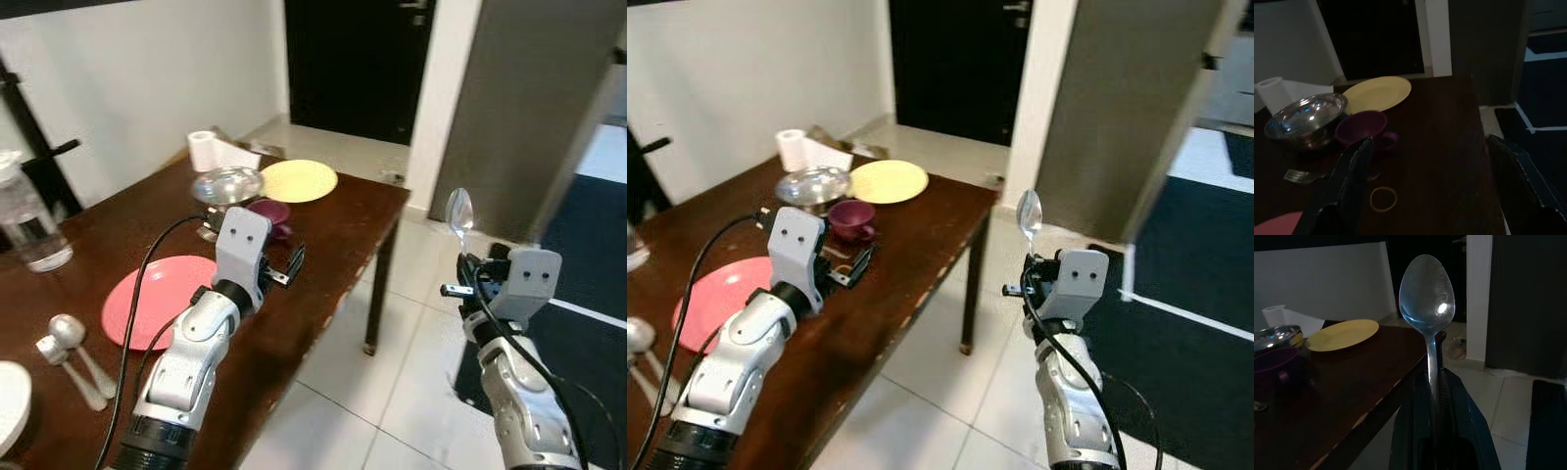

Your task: Setting the table

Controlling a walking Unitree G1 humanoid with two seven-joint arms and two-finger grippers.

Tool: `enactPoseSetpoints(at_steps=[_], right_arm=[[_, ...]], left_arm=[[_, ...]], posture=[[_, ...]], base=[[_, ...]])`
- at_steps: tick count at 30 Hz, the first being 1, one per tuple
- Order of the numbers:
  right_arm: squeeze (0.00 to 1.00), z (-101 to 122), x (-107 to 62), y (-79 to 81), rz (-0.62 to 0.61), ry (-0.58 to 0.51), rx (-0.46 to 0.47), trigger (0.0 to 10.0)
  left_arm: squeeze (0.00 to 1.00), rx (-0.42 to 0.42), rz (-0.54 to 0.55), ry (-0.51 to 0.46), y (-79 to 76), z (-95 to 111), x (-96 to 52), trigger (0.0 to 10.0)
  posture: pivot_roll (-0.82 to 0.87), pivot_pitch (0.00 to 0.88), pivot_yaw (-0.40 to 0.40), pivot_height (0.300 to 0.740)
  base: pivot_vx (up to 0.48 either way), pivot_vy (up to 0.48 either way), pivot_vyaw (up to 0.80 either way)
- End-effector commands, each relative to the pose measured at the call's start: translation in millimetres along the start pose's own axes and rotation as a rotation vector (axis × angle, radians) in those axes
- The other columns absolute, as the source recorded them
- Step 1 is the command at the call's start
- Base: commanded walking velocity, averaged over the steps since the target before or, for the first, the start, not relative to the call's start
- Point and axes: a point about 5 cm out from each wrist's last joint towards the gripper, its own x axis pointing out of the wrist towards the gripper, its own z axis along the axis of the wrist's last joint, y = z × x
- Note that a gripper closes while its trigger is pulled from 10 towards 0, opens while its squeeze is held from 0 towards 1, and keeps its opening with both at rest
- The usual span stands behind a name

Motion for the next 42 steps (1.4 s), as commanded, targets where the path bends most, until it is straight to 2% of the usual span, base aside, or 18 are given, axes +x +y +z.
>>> enactPoseSetpoints(at_steps=[1, 10, 29, 32, 39, 40, 42], right_arm=[[0.00, -1.7, 0.8, -7.9, -0.036, 0.019, -0.017, 10.0], [0.00, 2.1, 2.5, -20.7, -0.089, 0.018, -0.039, 10.0], [0.00, 4.1, 4.0, -23.5, -0.085, 0.014, -0.048, 10.0], [0.00, 5.3, 4.4, -23.2, -0.085, 0.008, -0.041, 10.0], [0.00, 7.2, 4.9, -15.6, -0.034, -0.003, -0.025, 10.0], [0.00, 8.2, 4.6, -7.4, 0.019, -0.006, -0.007, 10.0], [0.00, 8.6, 4.7, -1.6, 0.055, -0.003, -0.001, 10.0]], left_arm=[[0.00, -0.006, 0.004, 0.018, 0.2, -2.5, -1.7, 10.0], [0.00, -0.005, 0.011, 0.035, -0.9, -3.5, -0.9, 10.0], [0.00, 0.000, 0.011, 0.045, -2.1, -4.4, -0.1, 10.0], [0.00, 0.002, 0.011, 0.045, -2.3, -4.4, 0.2, 10.0], [0.00, 0.010, 0.022, 0.046, -1.2, -4.8, 1.3, 10.0], [0.00, 0.012, 0.024, 0.048, -1.0, -5.0, 1.2, 10.0], [0.00, 0.013, 0.026, 0.050, -0.9, -5.4, 1.2, 10.0]], posture=[[-0.03, 0.021, 0.090, 0.740], [-0.04, 0.025, 0.088, 0.740], [-0.04, 0.027, 0.088, 0.740], [-0.04, 0.027, 0.089, 0.740], [-0.04, 0.028, 0.088, 0.740], [-0.04, 0.028, 0.088, 0.740], [-0.04, 0.028, 0.088, 0.740]], base=[[0.000, 0.000, 0.76], [0.000, 0.000, 0.76], [0.000, 0.000, 0.75], [0.000, 0.000, 0.00], [0.000, 0.000, 0.00], [0.000, 0.000, 0.00], [0.000, 0.000, 0.00]])
